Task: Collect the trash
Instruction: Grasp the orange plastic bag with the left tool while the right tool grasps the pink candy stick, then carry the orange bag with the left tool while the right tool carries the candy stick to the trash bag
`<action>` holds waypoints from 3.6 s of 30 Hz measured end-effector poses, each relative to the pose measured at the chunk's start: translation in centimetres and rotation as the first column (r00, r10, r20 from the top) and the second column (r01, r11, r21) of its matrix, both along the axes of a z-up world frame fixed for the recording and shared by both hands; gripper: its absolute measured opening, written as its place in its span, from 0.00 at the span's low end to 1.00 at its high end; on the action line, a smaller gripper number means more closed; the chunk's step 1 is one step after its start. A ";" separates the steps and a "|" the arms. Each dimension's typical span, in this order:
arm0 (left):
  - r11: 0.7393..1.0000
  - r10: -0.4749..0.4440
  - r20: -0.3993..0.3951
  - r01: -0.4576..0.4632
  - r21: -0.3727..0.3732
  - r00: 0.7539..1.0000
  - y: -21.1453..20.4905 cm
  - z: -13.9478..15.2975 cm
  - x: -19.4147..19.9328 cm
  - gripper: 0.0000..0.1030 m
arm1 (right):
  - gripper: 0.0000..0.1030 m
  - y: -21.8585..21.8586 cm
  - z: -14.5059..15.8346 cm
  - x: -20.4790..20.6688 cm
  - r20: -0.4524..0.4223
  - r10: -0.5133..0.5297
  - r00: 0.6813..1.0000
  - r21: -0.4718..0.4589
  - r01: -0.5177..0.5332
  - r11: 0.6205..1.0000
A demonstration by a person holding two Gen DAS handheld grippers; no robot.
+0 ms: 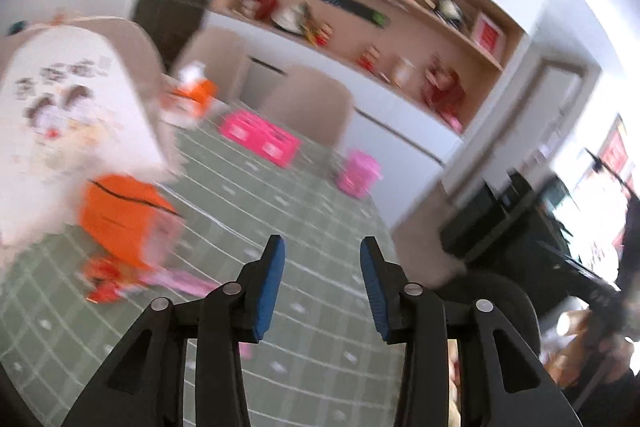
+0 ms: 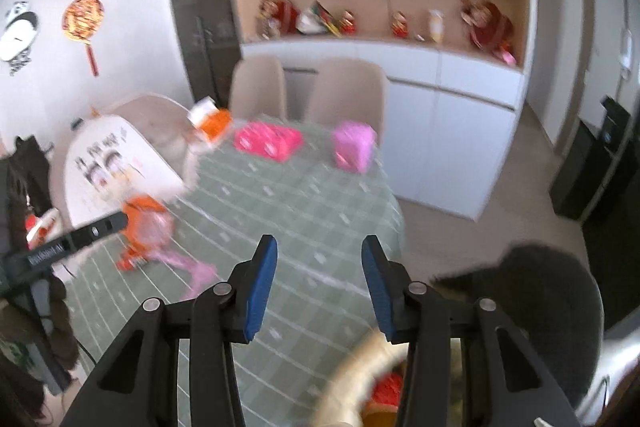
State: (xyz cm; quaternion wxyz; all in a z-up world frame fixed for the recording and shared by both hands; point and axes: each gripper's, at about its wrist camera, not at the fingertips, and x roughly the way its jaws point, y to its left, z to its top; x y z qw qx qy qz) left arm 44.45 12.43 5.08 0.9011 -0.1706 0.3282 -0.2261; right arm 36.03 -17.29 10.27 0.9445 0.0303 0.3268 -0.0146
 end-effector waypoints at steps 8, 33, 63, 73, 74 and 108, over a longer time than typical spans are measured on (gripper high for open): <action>0.953 0.295 -0.104 -0.299 -0.035 0.950 10.3 -3.2 4.0 0.47 | 0.40 7.3 1.6 9.4 0.043 0.220 0.974 -0.062 -0.218 0.974; 0.862 0.486 -0.248 -0.413 0.294 0.838 6.9 -16.6 15.1 0.13 | 0.40 6.2 -16.6 22.3 -0.280 0.423 0.862 0.110 -0.409 0.906; 0.761 0.643 -0.263 -0.639 0.113 0.719 19.3 -10.7 -5.7 0.12 | 0.18 26.9 -26.3 20.9 -0.364 0.800 0.477 0.051 -0.847 0.529; 0.827 0.562 -0.203 -0.553 0.106 0.802 17.9 -7.9 -5.8 0.12 | 0.15 24.4 -18.5 17.2 -0.232 0.783 0.577 0.116 -0.783 0.611; 0.833 0.553 -0.197 -0.543 0.106 0.810 17.7 -7.6 -5.8 0.12 | 0.15 23.8 -17.2 16.4 -0.209 0.777 0.594 0.116 -0.774 0.622; 0.994 -0.091 0.120 0.083 0.065 0.989 -8.7 3.8 -13.2 0.12 | 0.15 -2.0 1.9 -10.4 0.130 0.212 0.969 0.022 -0.217 0.976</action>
